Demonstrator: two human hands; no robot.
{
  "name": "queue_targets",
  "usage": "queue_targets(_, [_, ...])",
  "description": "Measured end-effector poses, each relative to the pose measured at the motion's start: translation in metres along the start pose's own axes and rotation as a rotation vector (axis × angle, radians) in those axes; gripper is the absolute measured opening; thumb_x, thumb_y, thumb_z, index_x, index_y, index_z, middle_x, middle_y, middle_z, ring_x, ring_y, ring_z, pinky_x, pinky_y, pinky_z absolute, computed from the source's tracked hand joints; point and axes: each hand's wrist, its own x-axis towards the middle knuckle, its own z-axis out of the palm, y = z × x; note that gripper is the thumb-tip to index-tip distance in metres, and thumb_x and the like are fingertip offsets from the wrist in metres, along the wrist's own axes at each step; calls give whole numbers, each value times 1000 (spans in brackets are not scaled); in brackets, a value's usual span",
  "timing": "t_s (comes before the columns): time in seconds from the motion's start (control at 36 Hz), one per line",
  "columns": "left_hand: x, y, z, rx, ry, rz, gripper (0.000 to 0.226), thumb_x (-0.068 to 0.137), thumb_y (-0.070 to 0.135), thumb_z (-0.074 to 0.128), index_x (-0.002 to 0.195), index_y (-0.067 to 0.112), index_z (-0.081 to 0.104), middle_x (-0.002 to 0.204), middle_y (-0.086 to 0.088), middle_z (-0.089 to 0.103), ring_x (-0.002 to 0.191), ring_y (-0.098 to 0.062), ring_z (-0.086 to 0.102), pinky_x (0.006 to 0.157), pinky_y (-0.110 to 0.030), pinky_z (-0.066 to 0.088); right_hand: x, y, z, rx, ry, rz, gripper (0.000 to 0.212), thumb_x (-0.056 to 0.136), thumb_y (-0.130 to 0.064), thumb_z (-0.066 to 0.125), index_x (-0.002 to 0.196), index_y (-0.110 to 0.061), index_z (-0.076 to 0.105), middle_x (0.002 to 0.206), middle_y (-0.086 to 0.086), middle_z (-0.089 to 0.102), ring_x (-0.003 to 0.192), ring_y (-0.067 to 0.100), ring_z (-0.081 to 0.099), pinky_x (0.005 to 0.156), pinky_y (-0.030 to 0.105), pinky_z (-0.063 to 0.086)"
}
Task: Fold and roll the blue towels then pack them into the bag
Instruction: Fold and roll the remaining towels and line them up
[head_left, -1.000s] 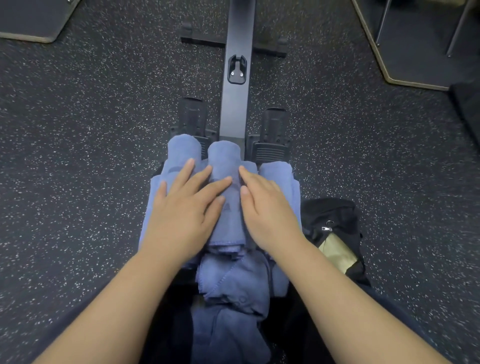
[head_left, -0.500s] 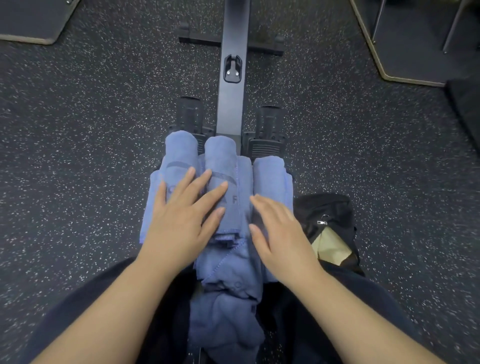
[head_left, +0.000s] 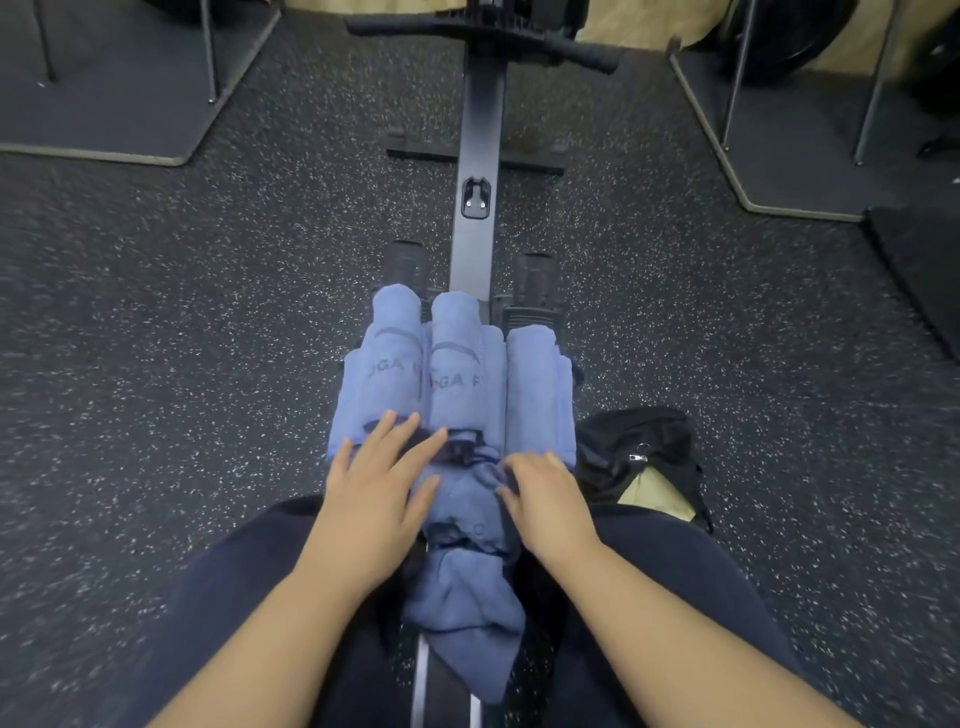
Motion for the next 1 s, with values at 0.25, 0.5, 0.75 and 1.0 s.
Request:
queue_targets(0.25, [-17,26,-24,-96,100,101,43,87,44,42,126,34,58,132,13,58,126,-4,42,102,-50,30,-49,-30,-40,474,118,21,9,89,-16,59,94,-20,65,92,-4,67,90,19,59,82,33,45])
queue_targets(0.5, [-35,73,-76,-283,22,165,74,73,87,21,119,44,61,117,27,62,114,10,47,115,-37,15,-87,-67,-97,704,237,12,26,83,-7,69,74,-30,60,68,-15,64,71,0,58,68,12,43])
queue_targets(0.75, [-59,101,-128,-413,167,185,34,80,54,48,89,35,74,83,26,69,82,5,62,74,-12,42,-119,-97,-138,756,304,-81,24,82,-12,73,73,-28,57,70,-16,64,71,-4,59,68,10,44])
queue_targets(1.0, [-94,118,-173,-331,308,230,15,87,40,47,90,36,61,81,14,64,77,-7,59,74,-29,45,-154,-122,-157,800,416,-170,28,85,-8,69,78,-31,54,84,-4,65,78,9,60,70,12,45])
